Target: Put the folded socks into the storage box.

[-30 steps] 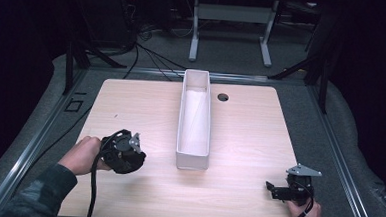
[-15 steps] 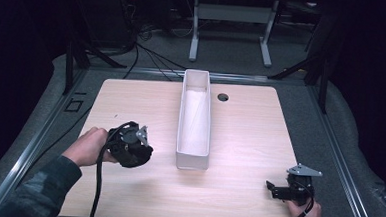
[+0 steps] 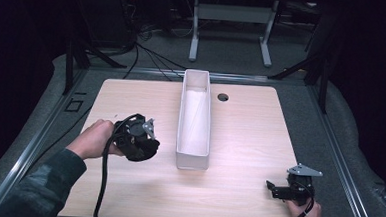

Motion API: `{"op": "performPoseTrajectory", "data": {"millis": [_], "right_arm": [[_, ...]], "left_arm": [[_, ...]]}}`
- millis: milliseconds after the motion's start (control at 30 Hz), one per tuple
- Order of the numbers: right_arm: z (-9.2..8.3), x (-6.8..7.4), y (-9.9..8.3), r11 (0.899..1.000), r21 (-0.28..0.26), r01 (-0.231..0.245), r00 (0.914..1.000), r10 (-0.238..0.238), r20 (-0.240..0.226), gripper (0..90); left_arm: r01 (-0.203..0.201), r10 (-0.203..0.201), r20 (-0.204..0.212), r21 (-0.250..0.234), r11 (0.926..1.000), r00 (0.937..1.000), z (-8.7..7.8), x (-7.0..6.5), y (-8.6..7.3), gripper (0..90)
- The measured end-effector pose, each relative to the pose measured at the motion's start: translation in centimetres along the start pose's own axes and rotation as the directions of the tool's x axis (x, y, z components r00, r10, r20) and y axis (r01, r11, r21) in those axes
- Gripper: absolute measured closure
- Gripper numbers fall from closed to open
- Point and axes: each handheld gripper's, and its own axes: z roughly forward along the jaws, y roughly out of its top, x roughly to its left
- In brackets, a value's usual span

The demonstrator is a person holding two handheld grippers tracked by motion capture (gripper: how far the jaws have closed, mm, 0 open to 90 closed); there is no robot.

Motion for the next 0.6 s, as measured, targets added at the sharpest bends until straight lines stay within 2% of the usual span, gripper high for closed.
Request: {"op": "performPoseTrajectory", "data": {"millis": [133, 200, 600], "right_arm": [[0.0, 0.0, 0.0, 1.000, 0.000, -0.002, 1.0000, 0.002, 0.001, 1.2], [0.0, 0.0, 0.0, 1.000, -0.001, 0.000, 1.0000, 0.000, 0.001, 1.2], [0.0, 0.0, 0.0, 1.000, -0.001, 0.002, 1.0000, -0.002, 0.001, 1.2]], "left_arm": [[-0.016, 0.016, -0.006, -0.002, 0.9999, 0.9999, -0.4, 0.1, 0.9, 63.9], [-0.023, 0.023, -0.004, -0.020, 0.9995, 0.9997, -0.7, 0.2, 1.3, 63.9], [-0.052, 0.052, -0.007, -0.011, 0.9986, 0.9986, -2.0, 0.9, 3.5, 63.8]]}}
